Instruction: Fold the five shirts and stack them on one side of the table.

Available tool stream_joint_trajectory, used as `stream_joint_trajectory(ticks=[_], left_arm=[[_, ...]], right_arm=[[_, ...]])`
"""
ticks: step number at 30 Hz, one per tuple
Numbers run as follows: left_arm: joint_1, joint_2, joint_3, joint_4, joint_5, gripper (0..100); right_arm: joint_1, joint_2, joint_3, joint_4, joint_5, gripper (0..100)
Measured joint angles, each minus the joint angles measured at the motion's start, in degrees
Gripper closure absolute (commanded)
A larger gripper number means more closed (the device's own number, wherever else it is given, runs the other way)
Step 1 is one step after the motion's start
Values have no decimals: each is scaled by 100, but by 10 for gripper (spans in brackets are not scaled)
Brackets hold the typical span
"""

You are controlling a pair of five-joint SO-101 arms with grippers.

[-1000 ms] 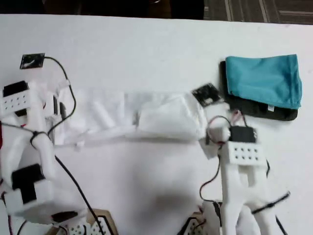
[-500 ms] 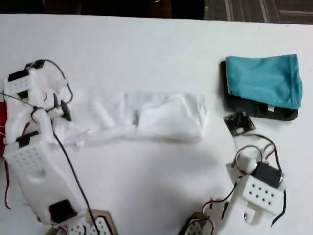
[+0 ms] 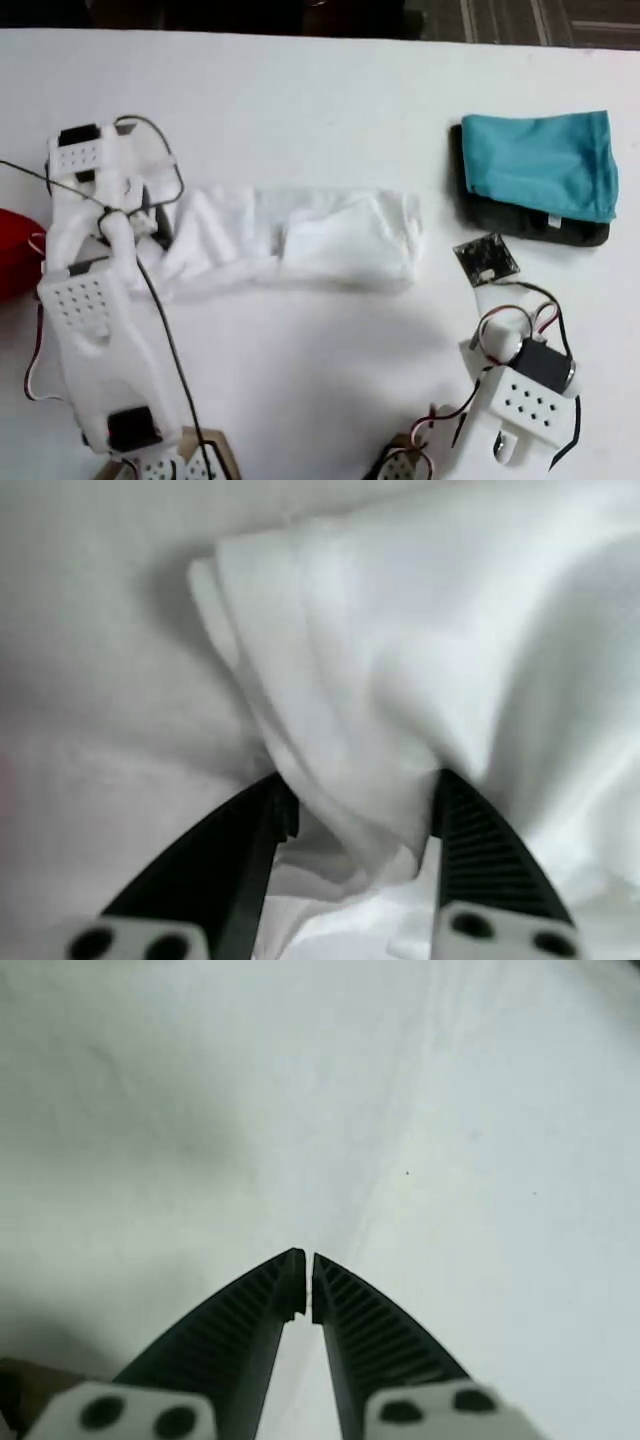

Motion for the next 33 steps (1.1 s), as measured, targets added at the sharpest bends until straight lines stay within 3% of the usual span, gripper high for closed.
stream_joint_trajectory(ticks=[2, 4, 6, 9, 21, 28, 33], left_arm=[[0, 18, 0, 0, 0, 843], [-9, 44, 0, 0, 0, 993], [0, 53, 0, 9, 0, 953], [-88, 97, -26, 62, -26, 971], [-1486, 167, -1424, 712, -853, 972], [-1424, -44, -958, 730, -888, 972], [-659, -1354, -132, 730, -862, 972]], right_arm=[[0, 0, 0, 0, 0, 978], [0, 0, 18, 0, 0, 978], [0, 0, 141, -123, 0, 978], [0, 0, 571, -554, 0, 978], [0, 0, 2057, -2040, 0, 978], [0, -9, 2145, -2154, -141, 978], [9, -9, 2154, -2198, -404, 978]])
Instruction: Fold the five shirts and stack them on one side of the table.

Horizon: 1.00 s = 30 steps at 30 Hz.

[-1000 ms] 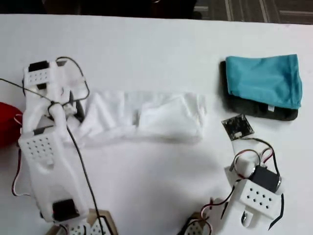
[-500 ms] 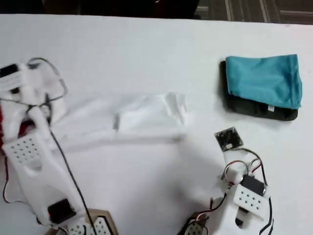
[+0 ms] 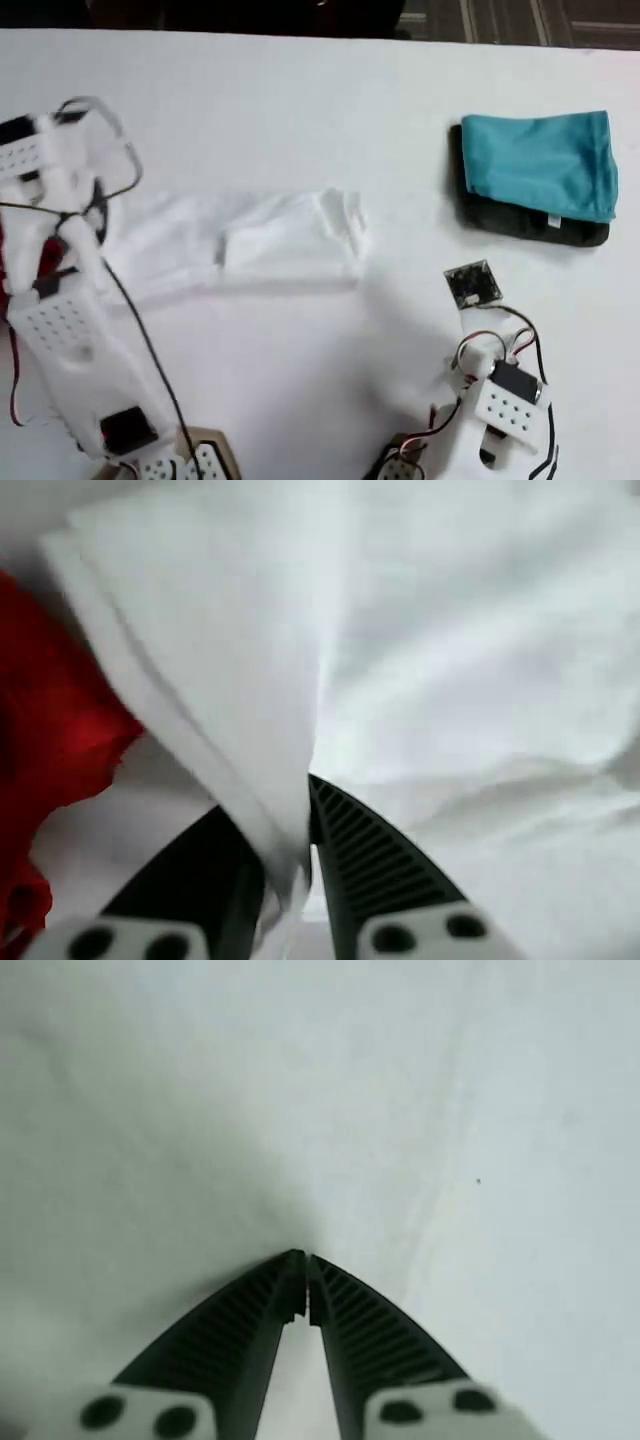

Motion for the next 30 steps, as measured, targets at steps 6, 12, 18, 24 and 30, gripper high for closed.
stream_joint_trajectory(ticks=[6, 12, 18, 24, 30], left_arm=[[1556, -1512, 563, 0, 167, 972], [3209, -1829, 580, 0, 580, 972], [4396, -1829, 615, -141, 782, 972], [4967, -1829, 624, -774, 800, 969], [5073, -1275, 615, -1029, 782, 972]], right_arm=[[0, 0, 0, 0, -26, 978], [0, 0, 0, 0, -26, 978], [0, 0, 0, 0, -26, 978], [0, 0, 0, 0, -26, 978], [0, 0, 0, 0, -26, 978]])
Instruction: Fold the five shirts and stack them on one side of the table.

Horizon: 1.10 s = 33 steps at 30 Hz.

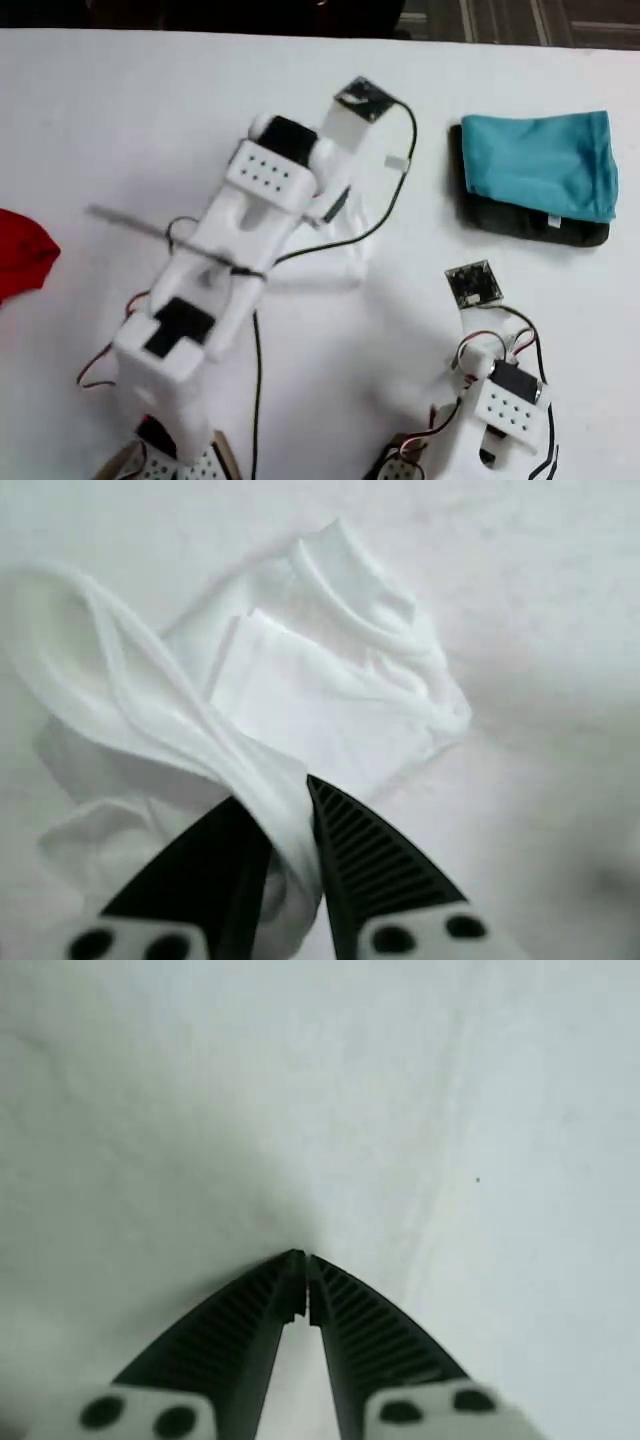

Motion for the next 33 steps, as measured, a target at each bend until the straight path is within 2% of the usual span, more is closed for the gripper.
stream_joint_trajectory(ticks=[3, 7, 13, 19, 24, 26, 28, 30, 33], left_arm=[[9, 703, -132, -9, 0, 970], [18, 1442, -923, 26, 18, 947], [26, 2154, -2338, 774, 18, 756], [62, 2154, -3455, 1029, 9, 766], [-70, 1653, -3552, 1029, 0, 772], [-290, 1565, -3552, 1029, 0, 843], [-571, 1565, -3490, 1029, 0, 995], [-844, 1618, -3402, 1020, 0, 956], [-1178, 1899, -3376, 818, 18, 972]], right_arm=[[0, 0, 0, 0, 0, 978], [0, 0, 0, 0, 0, 978], [0, 0, 0, 0, 0, 978], [0, 0, 0, 0, 0, 978], [0, 0, 0, 0, 0, 978], [0, 0, 0, 0, 0, 978], [0, 0, 0, 0, 0, 978], [0, 0, 0, 0, 0, 978], [0, 0, 0, 0, 0, 978]])
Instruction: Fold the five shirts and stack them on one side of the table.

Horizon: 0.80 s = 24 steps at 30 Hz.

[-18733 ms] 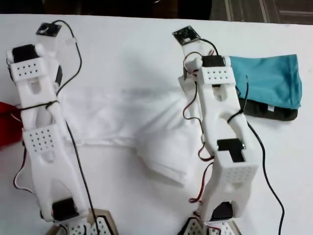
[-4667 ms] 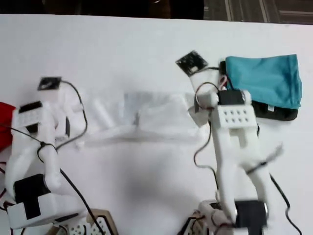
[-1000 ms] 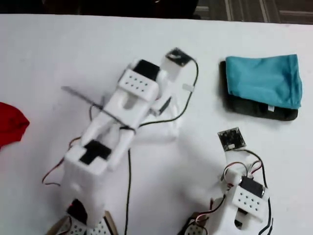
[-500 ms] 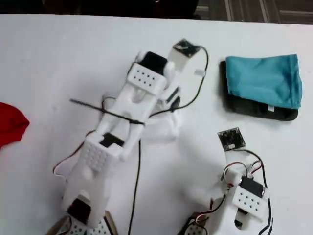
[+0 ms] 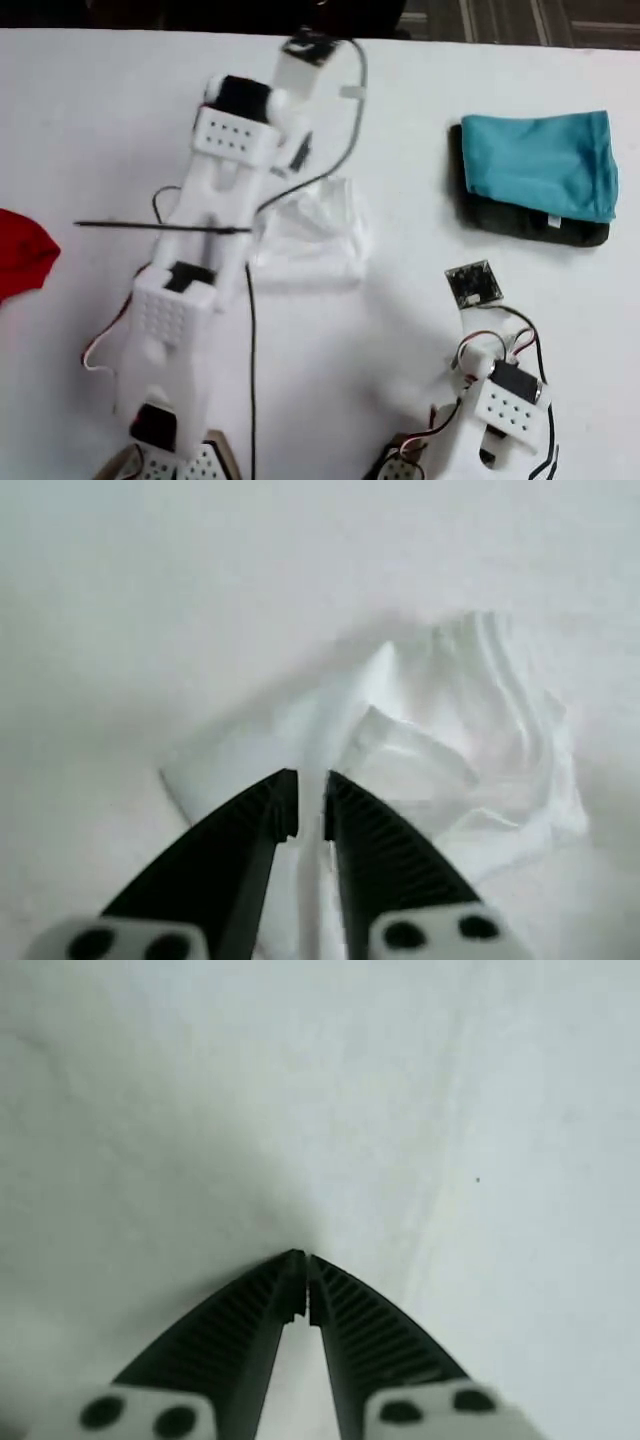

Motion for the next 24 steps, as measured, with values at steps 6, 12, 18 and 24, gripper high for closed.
stream_joint_trajectory(ticks=[6, 12, 18, 24], left_arm=[[-62, 571, 0, -237, -18, 972], [404, 976, 35, 105, 0, 972], [949, 888, 712, 220, 0, 972], [1486, -185, 2435, 220, -9, 972]], right_arm=[[0, 0, 0, 0, 0, 978], [0, 0, 0, 0, -35, 978], [422, 9, 9, -343, -800, 978], [598, 9, 9, -554, -1055, 978]])
